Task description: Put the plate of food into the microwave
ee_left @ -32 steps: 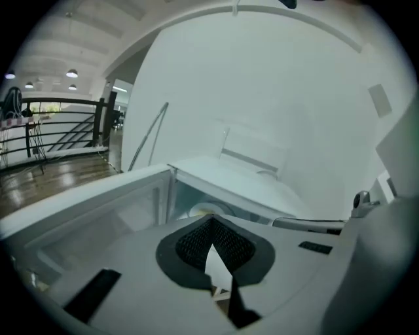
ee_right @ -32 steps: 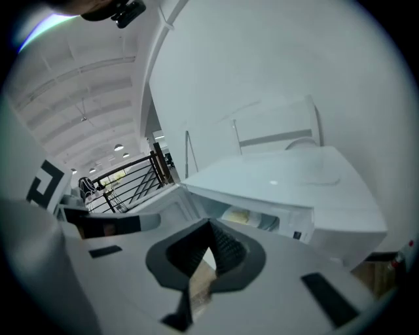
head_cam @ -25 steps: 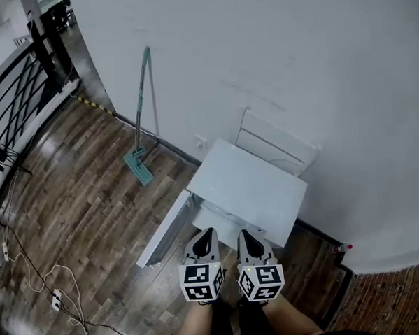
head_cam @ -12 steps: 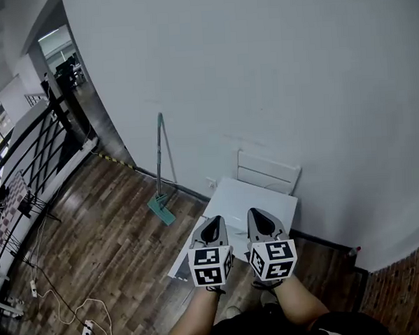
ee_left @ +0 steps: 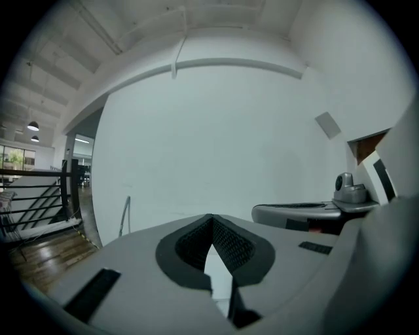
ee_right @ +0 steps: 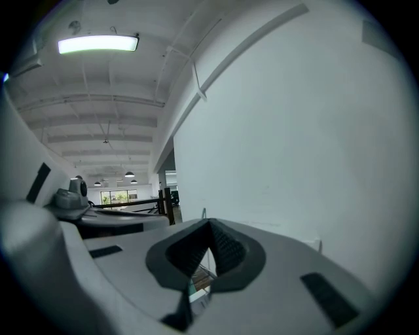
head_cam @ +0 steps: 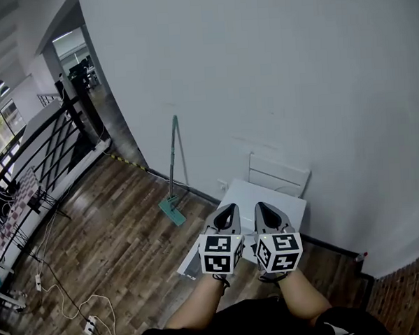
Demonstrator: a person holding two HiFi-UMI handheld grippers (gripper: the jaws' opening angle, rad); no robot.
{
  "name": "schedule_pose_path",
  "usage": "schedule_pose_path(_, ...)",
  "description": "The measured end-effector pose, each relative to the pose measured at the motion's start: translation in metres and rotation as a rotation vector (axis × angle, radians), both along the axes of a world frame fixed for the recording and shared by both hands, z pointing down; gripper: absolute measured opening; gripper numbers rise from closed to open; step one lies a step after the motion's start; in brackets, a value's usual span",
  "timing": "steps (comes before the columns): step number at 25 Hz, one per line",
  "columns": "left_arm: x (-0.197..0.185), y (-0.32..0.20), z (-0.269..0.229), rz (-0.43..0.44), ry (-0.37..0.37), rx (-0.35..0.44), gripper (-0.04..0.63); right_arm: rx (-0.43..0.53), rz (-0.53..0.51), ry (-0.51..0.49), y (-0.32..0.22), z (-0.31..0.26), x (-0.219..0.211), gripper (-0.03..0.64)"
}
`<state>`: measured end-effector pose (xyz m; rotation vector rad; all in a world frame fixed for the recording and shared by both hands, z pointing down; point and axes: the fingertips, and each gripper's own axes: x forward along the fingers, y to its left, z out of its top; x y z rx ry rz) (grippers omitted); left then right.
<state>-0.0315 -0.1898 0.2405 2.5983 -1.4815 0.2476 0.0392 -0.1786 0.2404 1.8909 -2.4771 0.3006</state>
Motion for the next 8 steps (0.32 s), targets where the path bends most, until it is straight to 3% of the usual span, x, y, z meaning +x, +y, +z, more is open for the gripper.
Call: schedule_pose_path(8,-0.013,-0.011,0.003,-0.019,0.039,0.0,-0.003,0.006,-0.017,-0.004,-0.011,0.006,-0.008,0.011)
